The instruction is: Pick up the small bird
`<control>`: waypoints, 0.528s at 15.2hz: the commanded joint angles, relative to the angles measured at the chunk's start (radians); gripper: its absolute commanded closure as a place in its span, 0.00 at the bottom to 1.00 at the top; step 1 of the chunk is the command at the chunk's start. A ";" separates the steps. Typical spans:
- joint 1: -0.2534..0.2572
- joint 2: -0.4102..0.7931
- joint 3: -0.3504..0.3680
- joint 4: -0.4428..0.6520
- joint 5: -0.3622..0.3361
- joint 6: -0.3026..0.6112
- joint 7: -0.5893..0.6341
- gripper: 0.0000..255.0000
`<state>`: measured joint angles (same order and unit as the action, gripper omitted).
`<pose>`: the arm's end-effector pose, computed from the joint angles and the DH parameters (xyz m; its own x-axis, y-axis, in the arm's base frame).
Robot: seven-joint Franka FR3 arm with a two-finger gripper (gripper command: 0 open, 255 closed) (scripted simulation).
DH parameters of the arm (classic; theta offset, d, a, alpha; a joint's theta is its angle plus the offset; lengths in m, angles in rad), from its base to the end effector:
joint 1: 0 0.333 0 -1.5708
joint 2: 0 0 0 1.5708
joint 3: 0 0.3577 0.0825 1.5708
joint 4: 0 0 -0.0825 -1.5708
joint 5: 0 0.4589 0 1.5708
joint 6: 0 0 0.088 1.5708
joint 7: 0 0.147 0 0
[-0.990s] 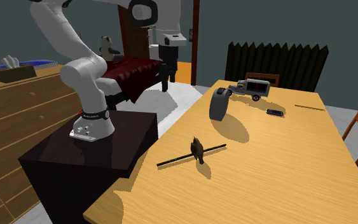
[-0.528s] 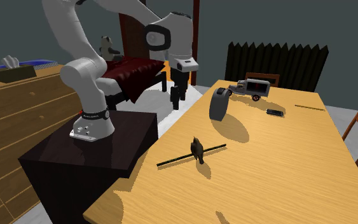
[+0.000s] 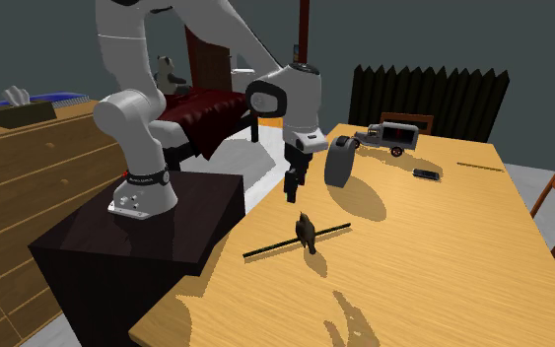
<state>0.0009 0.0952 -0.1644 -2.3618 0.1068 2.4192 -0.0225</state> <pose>0.5458 -0.0879 0.2285 0.9750 -0.2191 -0.0368 -0.2208 -0.9739 -0.0529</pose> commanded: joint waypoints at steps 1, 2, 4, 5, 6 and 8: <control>-0.007 0.087 0.002 0.040 0.035 0.042 -0.025 0.00; -0.012 0.128 0.006 0.062 0.052 0.058 -0.036 0.00; -0.023 0.210 0.015 0.110 0.083 0.087 -0.056 0.00; -0.030 0.250 0.021 0.136 0.098 0.099 -0.065 0.00; -0.034 0.268 0.024 0.147 0.103 0.104 -0.068 0.00; -0.037 0.292 0.030 0.149 0.112 0.125 -0.076 0.00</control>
<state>-0.0339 0.3673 -0.1388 -2.2202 0.2116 2.5325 -0.0932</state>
